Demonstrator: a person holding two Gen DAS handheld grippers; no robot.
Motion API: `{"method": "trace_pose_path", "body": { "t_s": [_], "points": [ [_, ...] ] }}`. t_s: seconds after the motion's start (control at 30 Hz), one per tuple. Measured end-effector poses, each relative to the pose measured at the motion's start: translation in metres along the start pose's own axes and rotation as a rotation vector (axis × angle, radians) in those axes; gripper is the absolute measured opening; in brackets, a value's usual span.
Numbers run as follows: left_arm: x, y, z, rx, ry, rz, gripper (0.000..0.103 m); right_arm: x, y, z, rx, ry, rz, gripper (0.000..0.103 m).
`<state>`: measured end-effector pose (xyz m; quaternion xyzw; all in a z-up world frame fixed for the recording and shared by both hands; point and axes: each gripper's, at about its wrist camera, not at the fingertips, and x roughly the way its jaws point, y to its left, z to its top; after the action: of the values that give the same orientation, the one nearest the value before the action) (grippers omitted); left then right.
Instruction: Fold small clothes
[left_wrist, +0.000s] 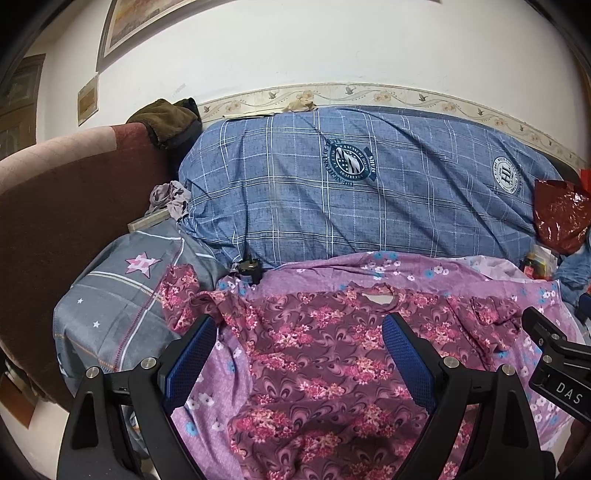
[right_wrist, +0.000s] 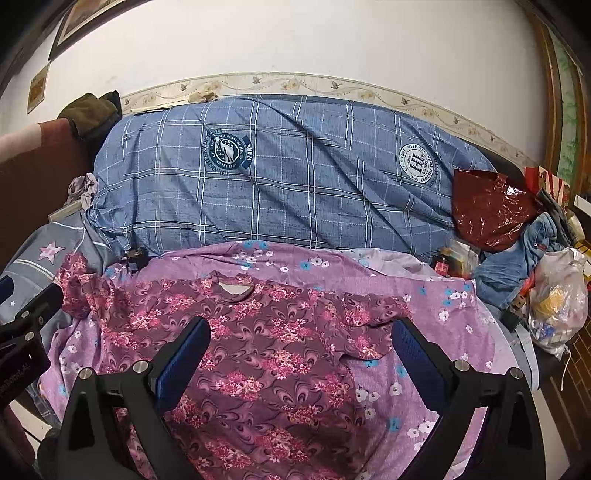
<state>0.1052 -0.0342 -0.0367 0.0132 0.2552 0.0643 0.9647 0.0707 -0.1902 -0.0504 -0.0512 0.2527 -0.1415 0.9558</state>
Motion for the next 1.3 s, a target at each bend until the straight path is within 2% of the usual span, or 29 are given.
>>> {"method": "trace_pose_path", "body": {
  "t_s": [0.23,0.5,0.83,1.1,1.2,1.3],
  "points": [
    [0.005,-0.001,-0.004,-0.003,0.001,0.0,0.092,0.005,0.003,-0.001,-0.007,0.007,-0.002,0.099],
    [0.043,-0.004,-0.001,-0.008,0.038,-0.016,0.092,0.035,-0.003,0.0,-0.008,0.044,-0.036,0.099],
    [0.113,-0.01,0.012,-0.026,0.073,-0.023,0.092,0.087,-0.003,0.0,-0.011,0.095,-0.063,0.099],
    [0.198,-0.017,-0.001,-0.032,0.119,0.023,0.092,0.133,-0.011,-0.009,-0.044,0.148,-0.093,0.098],
    [0.231,-0.015,-0.015,0.001,0.144,0.064,0.092,0.154,-0.049,-0.012,0.015,0.173,-0.046,0.097],
    [0.274,-0.007,-0.024,0.04,0.219,0.127,0.091,0.174,-0.124,-0.018,0.24,0.191,0.023,0.091]
  ]
}}
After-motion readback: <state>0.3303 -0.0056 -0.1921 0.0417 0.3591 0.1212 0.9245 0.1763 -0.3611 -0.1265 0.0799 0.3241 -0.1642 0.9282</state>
